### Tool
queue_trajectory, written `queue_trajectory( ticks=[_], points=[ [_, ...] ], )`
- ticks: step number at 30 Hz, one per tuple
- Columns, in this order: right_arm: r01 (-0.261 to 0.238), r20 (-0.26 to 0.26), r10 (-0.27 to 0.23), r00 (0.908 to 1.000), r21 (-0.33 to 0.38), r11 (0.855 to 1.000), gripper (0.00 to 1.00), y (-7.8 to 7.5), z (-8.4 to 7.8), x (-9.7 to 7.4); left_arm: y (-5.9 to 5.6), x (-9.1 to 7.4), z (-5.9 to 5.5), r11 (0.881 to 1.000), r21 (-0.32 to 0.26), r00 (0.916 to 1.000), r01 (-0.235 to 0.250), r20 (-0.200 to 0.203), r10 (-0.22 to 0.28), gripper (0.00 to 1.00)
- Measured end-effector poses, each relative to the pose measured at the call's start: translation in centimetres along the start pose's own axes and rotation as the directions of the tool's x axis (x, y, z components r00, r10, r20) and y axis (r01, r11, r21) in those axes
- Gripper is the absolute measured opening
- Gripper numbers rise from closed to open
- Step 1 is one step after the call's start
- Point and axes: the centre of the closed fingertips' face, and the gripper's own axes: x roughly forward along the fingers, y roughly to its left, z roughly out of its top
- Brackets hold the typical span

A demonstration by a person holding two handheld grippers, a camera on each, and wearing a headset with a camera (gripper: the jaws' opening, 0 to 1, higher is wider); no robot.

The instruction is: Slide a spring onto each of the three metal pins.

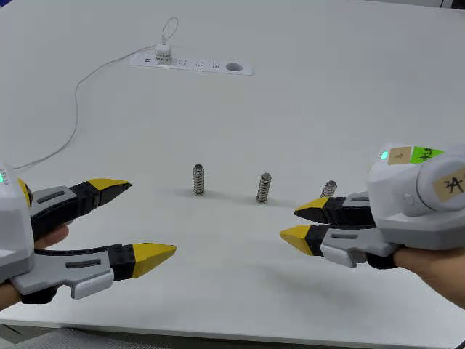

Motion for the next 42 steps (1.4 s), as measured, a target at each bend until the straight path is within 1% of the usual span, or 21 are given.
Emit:
queue_trajectory(
  ticks=[3, 9, 16, 21, 27, 31, 37, 42],
  points=[
    [0.016, 0.004, -0.016, 0.9999, 0.012, 1.000, 0.24, -0.3, -0.4, -0.7, 0.0, 0.0, 0.0, 1.000, 0.000, 1.0000, 0.000, 0.000, 0.000, 0.68],
    [0.049, 0.028, -0.049, 0.9984, 0.025, 0.999, 0.26, -1.7, -1.1, -2.2, 0.0, 0.0, 0.0, 1.000, 0.000, 1.0000, -0.001, -0.002, 0.001, 0.68],
    [0.063, 0.054, -0.065, 0.9964, 0.043, 0.997, 0.28, -2.0, -1.8, -3.5, 0.0, 0.0, -0.1, 1.000, -0.001, 1.0000, 0.000, -0.004, 0.000, 0.68],
    [0.082, 0.076, -0.088, 0.9932, 0.076, 0.994, 0.30, -2.9, -2.3, -4.2, 0.0, 0.0, -0.2, 1.000, -0.001, 1.0000, 0.000, -0.007, 0.000, 0.68],
    [0.095, 0.099, -0.104, 0.9896, 0.085, 0.992, 0.33, -3.2, -2.5, -4.8, 0.0, 0.0, -0.4, 1.000, -0.004, 1.0000, 0.001, -0.009, -0.001, 0.68],
    [0.105, 0.099, -0.113, 0.9887, 0.079, 0.991, 0.37, -3.5, -2.7, -4.9, 0.0, 0.0, -0.5, 1.000, -0.004, 0.9999, 0.002, -0.011, -0.002, 0.68],
    [0.110, 0.112, -0.117, 0.9868, 0.062, 0.992, 0.42, -3.5, -2.7, -5.1, 0.2, -0.1, -0.6, 1.000, -0.009, 0.9999, -0.002, -0.012, 0.001, 0.68],
    [0.116, 0.128, -0.125, 0.9839, 0.072, 0.991, 0.47, -3.8, -2.7, -5.3, 0.2, 0.0, -0.7, 1.000, -0.010, 0.9999, 0.001, -0.015, -0.001, 0.68]
  ],
)
